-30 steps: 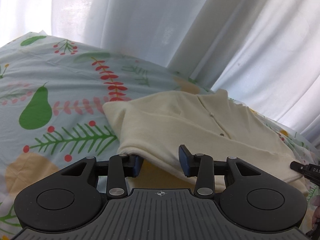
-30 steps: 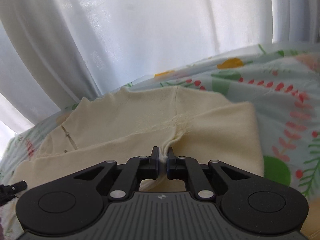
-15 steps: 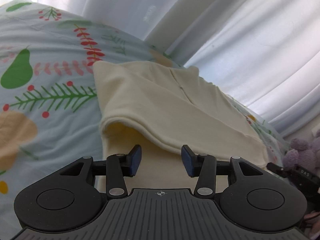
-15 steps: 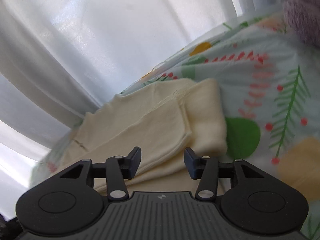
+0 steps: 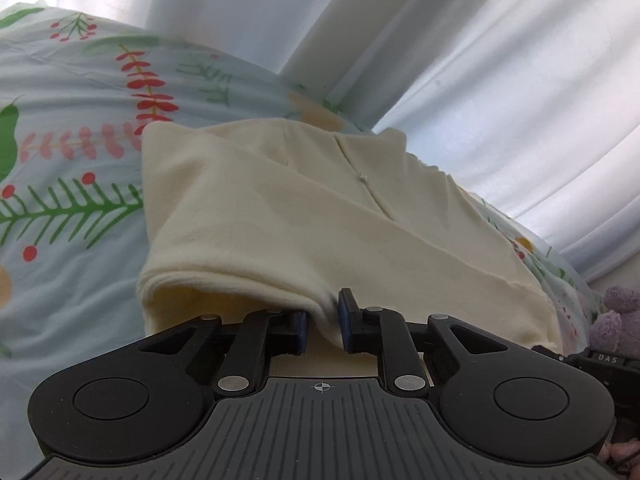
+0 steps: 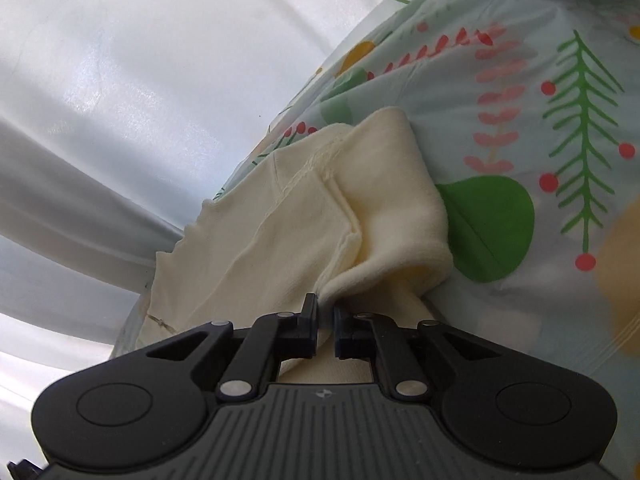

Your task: Fold small clothes

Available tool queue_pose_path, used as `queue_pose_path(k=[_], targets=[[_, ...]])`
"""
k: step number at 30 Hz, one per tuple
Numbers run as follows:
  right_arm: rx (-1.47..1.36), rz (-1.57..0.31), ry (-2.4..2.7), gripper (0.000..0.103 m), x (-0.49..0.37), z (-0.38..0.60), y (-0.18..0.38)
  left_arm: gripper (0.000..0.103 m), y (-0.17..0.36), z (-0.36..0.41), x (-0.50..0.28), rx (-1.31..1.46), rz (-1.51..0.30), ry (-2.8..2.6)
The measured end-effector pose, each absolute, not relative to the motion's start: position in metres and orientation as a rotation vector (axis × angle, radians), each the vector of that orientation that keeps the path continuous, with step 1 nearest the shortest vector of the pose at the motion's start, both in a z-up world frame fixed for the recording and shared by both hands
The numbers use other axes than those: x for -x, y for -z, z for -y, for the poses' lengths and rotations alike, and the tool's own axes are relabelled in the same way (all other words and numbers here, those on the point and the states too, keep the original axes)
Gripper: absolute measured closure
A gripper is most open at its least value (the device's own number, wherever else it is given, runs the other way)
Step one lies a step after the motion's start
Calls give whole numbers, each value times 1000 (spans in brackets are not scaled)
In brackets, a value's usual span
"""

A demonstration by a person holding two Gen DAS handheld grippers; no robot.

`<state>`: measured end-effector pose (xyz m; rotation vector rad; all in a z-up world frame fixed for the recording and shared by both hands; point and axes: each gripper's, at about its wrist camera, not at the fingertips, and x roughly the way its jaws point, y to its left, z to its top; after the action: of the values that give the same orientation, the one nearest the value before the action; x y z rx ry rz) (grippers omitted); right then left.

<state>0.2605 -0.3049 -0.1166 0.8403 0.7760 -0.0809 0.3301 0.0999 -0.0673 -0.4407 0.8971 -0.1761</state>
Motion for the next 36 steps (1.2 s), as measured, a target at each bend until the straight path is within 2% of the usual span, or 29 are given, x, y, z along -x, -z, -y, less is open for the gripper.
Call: queue_pose_path(k=[6,9,11,13,16,19,22,23,24,25,26,33,35,36], targets=[[-781,-751,108,96,-275,306,114,78,71,-98,-331,439,-884,190],[-749,-788,68,81,-266,304,109,73,61,-103,-316,391,-919,227],[-700,-770,13,66,-251,302,98,72,51,-106,-303,342,-932,278],[-629,-736,-44,66,-241,298,83,72,35,-107,-290,295,-905,322],[-519,-669,-54,66,-242,290,66,57,16,-102,-291,241,-822,305],[-413,-668,-42,66,-264,275,67,60,21,-95,-312,225,-802,236],[-318,-770,-5,72,-288,262,86,66,41,-88,-331,195,-890,180],[-281,-774,9,81,-289,260,92,69,48,-88,-333,185,-910,175],[-233,-752,22,86,-287,260,93,72,50,-90,-332,171,-893,167],[-188,-745,51,100,-286,260,93,80,50,-91,-331,154,-892,162],[-170,-734,71,103,-283,263,94,80,50,-93,-330,149,-897,162],[-86,-726,103,103,-278,269,95,80,51,-111,-331,265,-933,176],[-70,-742,114,102,-273,267,91,66,52,-115,-325,269,-950,138],[-75,-762,145,102,-270,267,90,66,51,-119,-321,276,-943,127]])
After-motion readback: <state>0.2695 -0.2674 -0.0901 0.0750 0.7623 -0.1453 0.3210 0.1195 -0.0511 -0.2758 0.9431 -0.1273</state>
